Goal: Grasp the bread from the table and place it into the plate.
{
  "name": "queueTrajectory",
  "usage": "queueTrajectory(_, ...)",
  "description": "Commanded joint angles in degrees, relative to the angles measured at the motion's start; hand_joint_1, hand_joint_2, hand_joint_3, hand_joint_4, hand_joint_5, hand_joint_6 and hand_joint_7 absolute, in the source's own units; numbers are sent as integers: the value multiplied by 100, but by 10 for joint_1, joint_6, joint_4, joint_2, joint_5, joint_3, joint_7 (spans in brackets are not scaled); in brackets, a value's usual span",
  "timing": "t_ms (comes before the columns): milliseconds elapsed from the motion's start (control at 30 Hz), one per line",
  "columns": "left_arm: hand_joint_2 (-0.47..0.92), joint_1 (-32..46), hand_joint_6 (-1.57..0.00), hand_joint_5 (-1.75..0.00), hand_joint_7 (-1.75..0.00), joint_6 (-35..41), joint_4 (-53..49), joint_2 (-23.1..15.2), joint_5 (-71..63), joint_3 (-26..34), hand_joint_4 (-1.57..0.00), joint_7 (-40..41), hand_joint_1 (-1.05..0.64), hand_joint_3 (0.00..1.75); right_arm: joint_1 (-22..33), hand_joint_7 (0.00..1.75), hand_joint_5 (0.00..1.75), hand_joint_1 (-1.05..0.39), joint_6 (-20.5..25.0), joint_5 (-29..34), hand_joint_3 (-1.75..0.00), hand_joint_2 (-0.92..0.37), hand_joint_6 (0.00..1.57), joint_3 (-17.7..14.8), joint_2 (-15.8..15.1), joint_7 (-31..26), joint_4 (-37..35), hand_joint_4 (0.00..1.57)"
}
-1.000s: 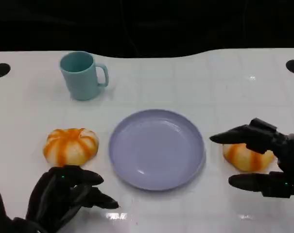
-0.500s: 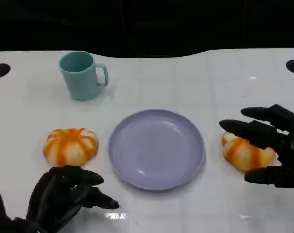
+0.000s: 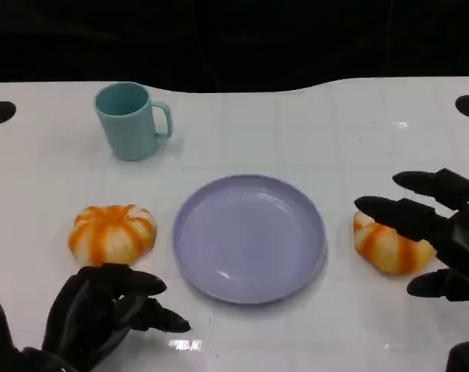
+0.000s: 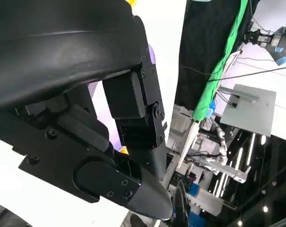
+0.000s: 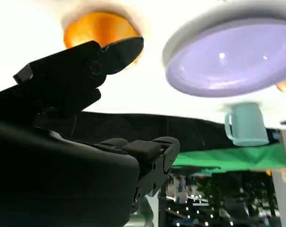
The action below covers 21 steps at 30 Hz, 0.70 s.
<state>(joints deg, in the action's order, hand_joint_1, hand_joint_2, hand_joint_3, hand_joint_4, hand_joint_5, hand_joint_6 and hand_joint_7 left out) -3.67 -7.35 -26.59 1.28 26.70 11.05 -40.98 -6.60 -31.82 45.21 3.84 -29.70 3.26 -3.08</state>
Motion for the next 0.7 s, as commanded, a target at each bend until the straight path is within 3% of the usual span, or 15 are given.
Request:
queueTrajectory(33,78,-1,-157,-23,0,-2,-6,-3,0,2,-157,4,-100,0,-45,2,43,-34,8,17,0,-70,31,35,-22,-9,-58,1)
queueTrajectory(500,78,2,-157,-23,0,-2,-2,-2,1,3,-157,5,-100,0,-179,0,39,-40,17,60,-1,-75,30,149,-16,-69,-251,6)
queueTrajectory(700,77,5,-157,-23,0,2,4,-1,2,3,-157,7,-99,0,-218,0,25,-39,30,73,-1,-76,30,192,-6,-90,-315,15)
